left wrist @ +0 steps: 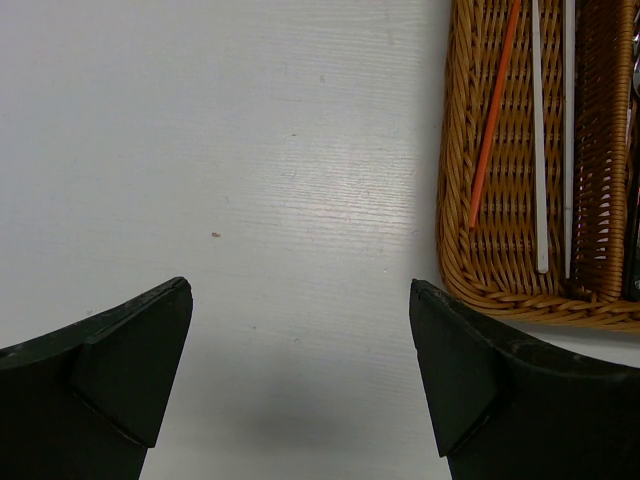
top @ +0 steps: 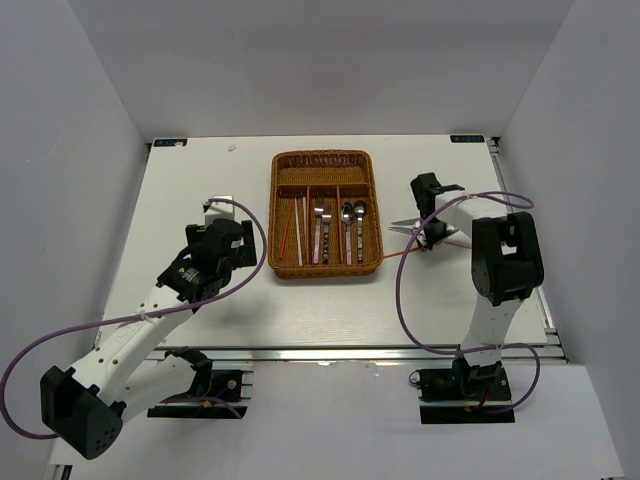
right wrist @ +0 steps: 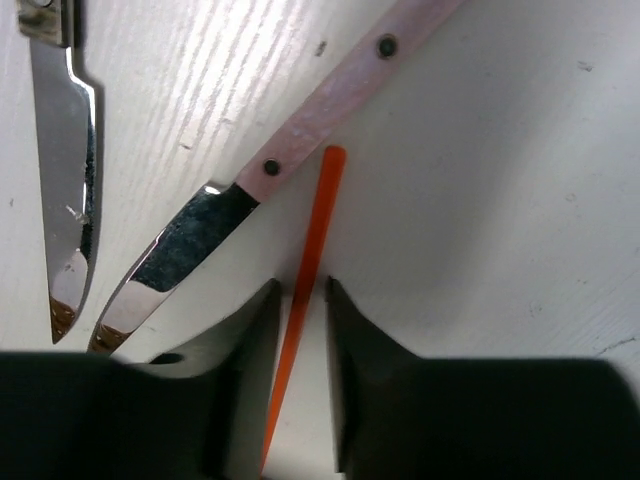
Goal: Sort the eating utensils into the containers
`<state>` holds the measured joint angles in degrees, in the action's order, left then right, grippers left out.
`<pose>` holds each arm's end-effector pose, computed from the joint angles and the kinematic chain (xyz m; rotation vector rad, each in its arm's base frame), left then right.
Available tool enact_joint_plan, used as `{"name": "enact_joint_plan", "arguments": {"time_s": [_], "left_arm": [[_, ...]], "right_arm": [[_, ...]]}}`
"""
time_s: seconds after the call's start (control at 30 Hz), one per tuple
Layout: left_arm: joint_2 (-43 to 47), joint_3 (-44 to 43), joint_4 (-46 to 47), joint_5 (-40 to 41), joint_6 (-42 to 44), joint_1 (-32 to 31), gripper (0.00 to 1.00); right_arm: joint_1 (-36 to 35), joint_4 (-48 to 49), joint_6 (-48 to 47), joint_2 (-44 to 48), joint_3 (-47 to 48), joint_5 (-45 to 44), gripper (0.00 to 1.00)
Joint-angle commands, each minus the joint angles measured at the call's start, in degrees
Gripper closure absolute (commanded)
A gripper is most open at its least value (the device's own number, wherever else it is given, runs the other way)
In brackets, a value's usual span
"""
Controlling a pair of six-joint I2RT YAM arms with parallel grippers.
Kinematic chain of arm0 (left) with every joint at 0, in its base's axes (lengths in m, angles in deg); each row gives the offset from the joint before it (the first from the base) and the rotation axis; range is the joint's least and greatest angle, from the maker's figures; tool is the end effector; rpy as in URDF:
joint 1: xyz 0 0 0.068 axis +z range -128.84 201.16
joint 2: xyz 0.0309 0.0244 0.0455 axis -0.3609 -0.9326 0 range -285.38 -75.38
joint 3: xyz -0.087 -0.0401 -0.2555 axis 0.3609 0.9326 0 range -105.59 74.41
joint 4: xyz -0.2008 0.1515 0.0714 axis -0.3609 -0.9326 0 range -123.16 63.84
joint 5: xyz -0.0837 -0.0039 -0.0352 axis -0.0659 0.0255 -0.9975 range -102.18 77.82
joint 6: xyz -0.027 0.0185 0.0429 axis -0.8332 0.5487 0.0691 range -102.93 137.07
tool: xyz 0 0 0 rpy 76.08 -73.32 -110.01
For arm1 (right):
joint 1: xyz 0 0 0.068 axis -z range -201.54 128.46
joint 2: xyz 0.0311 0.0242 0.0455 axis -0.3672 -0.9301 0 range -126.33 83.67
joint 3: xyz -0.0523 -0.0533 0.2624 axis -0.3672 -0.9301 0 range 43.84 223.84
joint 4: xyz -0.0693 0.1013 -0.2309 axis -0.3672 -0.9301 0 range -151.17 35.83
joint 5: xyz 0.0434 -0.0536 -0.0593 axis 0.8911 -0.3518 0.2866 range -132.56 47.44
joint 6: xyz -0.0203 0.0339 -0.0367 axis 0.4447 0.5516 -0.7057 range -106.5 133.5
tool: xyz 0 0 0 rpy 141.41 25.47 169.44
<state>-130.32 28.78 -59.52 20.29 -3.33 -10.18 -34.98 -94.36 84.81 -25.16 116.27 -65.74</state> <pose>0.1777 -0.0857 0.2787 -0.0688 2.1825 0.1534 0.3562 0.0707 0.1624 1.3593 2.3248 -0.1948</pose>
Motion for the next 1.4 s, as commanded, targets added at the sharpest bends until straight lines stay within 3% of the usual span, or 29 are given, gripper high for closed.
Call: {"name": "enact_joint_plan", "arguments": {"time_s": [0.0,0.1,0.23,0.33,0.53,0.6,0.83,0.93,1.03,1.17,1.37], "left_arm": [[0.8,0.0,0.8,-0.1,0.2,0.2,0.02],[1.0,-0.1,0.7,0.0,0.2,0.2,0.02],[1.1,-0.1,0.8,-0.1,0.2,0.2,0.02],[1.0,-0.1,0.8,0.0,0.2,0.2,0.02],[0.9,0.0,0.7,0.1,0.2,0.2,0.02],[0.9,-0.1,0.7,0.2,0.2,0.2,0.02],[0.9,-0.2,0.6,0.3,0.1,0.2,0.02],[0.5,-0.2,0.6,0.3,0.2,0.2,0.02],[0.4,-0.3,0.5,0.4,0.2,0.2,0.02],[0.5,-0.3,0.4,1.2,0.0,0.2,0.02],[0.6,-0.2,0.4,1.5,-0.1,0.2,0.02]], "right_arm": [[1.0,-0.2,2.3,-2.3,-3.2,2.2,0.74],[1.8,-0.3,2.6,-3.1,-4.3,3.6,0.87],[2.3,0.3,3.8,-1.5,-8.1,3.6,0.86],[2.3,1.0,4.5,2.4,-10.5,3.6,1.0],[2.3,1.0,4.2,14.0,-13.3,2.7,1.0],[1.8,3.1,-0.8,18.8,-13.9,2.6,1.0],[-0.6,16.9,-12.8,32.2,-18.1,1.3,1.0],[-3.3,29.3,-19.9,35.4,-19.7,5.8,1.0],[-6.9,36.6,-25.0,30.8,-15.2,12.4,1.0],[-14.1,37.4,-29.6,20.9,-3.9,16.6,1.0],[-19.7,32.7,-31.1,2.9,15.8,18.3,1.0]]}}
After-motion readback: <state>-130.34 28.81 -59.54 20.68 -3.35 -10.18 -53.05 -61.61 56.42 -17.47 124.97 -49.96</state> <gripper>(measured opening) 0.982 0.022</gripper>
